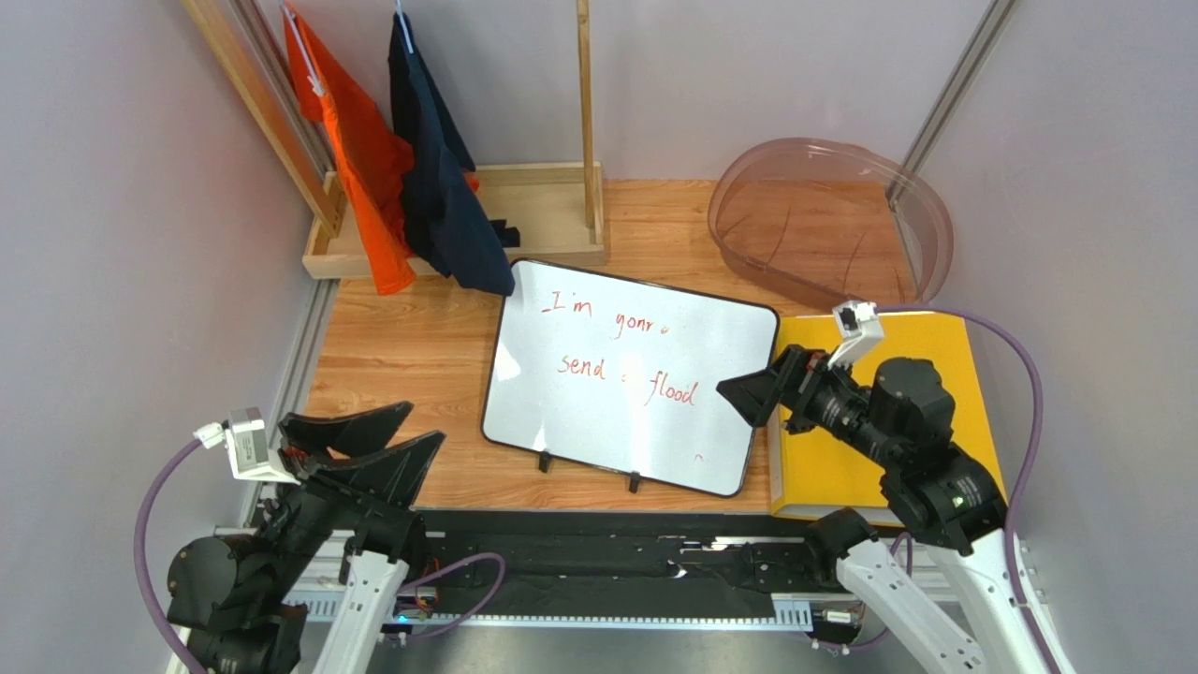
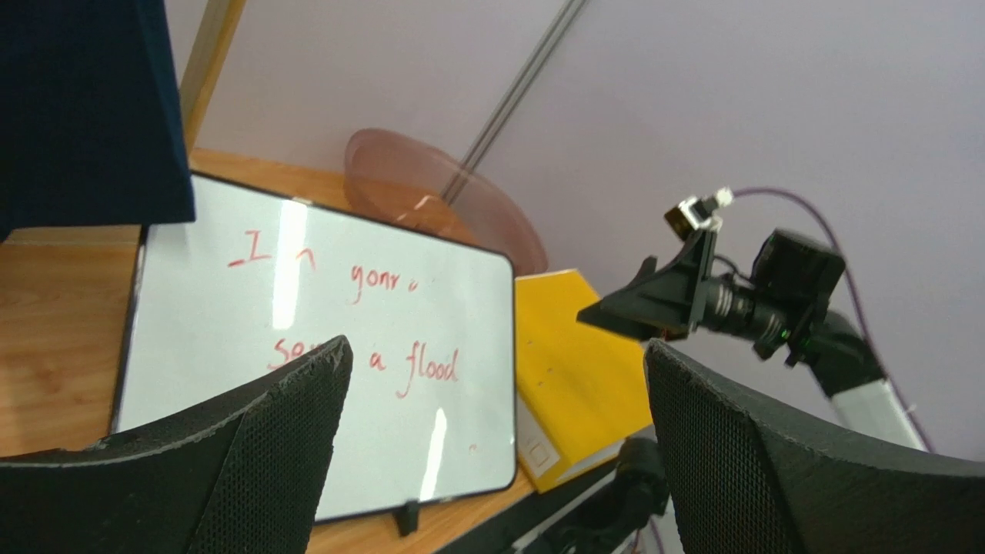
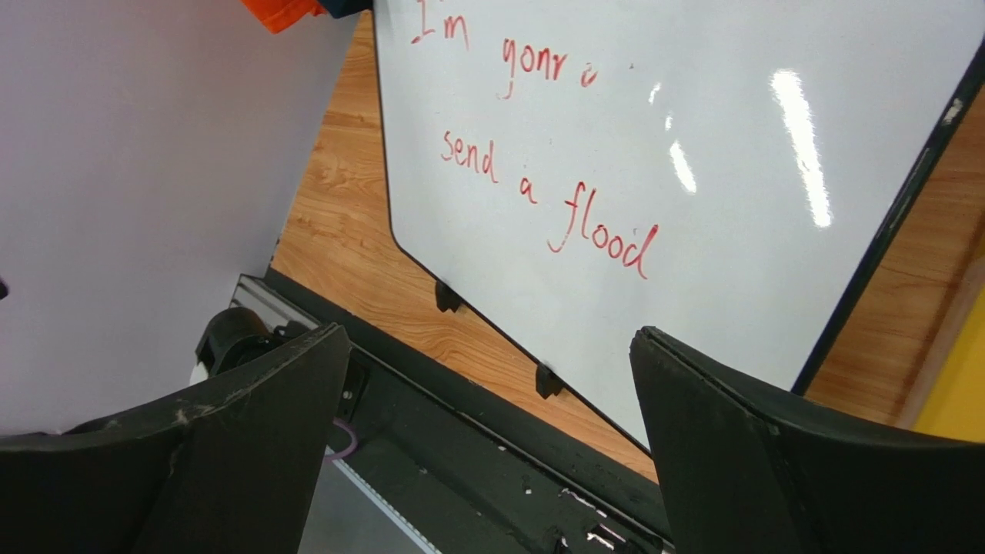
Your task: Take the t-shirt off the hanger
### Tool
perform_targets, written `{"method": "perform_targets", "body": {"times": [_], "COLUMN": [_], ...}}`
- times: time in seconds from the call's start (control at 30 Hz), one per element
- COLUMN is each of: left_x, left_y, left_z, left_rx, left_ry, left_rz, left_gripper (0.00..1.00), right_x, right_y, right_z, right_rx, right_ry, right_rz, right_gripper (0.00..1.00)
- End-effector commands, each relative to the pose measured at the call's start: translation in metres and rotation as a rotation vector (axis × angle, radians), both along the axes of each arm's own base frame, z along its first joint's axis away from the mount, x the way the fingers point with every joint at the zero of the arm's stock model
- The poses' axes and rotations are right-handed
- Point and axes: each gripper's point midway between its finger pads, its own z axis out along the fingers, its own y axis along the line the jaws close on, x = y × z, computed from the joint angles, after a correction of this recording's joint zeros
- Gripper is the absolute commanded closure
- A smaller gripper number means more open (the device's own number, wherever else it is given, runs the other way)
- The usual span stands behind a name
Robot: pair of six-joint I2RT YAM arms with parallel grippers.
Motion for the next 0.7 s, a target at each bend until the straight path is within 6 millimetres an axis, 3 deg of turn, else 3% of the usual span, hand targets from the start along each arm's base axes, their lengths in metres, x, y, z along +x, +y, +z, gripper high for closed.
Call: {"method": "perform_targets", "body": {"times": [0.0, 0.2, 0.27, 0.3, 0.37, 0.4, 0.47, 0.5, 0.57, 0.63, 0.67], "left_x": [-0.012, 0.013, 0.021, 0.036, 0.045, 0.062, 0.075, 0.091, 0.108, 0.140, 0.144], "left_y": [-0.010, -0.016, -0.021, -0.025, -0.027, -0.029, -0.023, -0.023, -0.013, -0.007, -0.002], "left_z": [-0.016, 0.000, 0.009, 0.008, 0.018, 0.017, 0.030, 0.029, 0.044, 0.045, 0.063], "left_rx": [0.219, 0.103, 0.085, 0.092, 0.120, 0.141, 0.168, 0.183, 0.202, 0.231, 0.249], "left_ry": [0.061, 0.089, 0.102, 0.148, 0.156, 0.201, 0.188, 0.217, 0.199, 0.231, 0.198], "left_rz": [-0.079, -0.079, -0.105, -0.114, -0.114, -0.109, -0.054, -0.036, 0.047, 0.113, 0.152], "left_gripper": [0.01, 0.00, 0.01, 0.01, 0.01, 0.01, 0.01, 0.01, 0.01, 0.01, 0.00], "right_x": [0.022, 0.047, 0.055, 0.056, 0.060, 0.060, 0.054, 0.044, 0.036, 0.028, 0.020], "right_y": [-0.015, -0.045, -0.044, -0.043, -0.042, -0.041, -0.028, -0.013, -0.001, 0.015, 0.019], "right_z": [0.008, -0.001, -0.002, 0.003, -0.007, -0.009, -0.010, -0.010, -0.009, -0.002, -0.003], "right_rx": [-0.104, -0.255, -0.283, -0.298, -0.329, -0.334, -0.321, -0.281, -0.229, -0.158, -0.141], "right_ry": [-0.010, 0.092, 0.106, 0.101, 0.163, 0.183, 0.199, 0.207, 0.196, 0.163, 0.159], "right_rz": [-0.092, -0.281, -0.287, -0.267, -0.270, -0.262, -0.169, -0.071, -0.001, 0.090, 0.132], "right_gripper": [0.00, 0.00, 0.00, 0.00, 0.00, 0.00, 0.00, 0.00, 0.00, 0.00, 0.00]}}
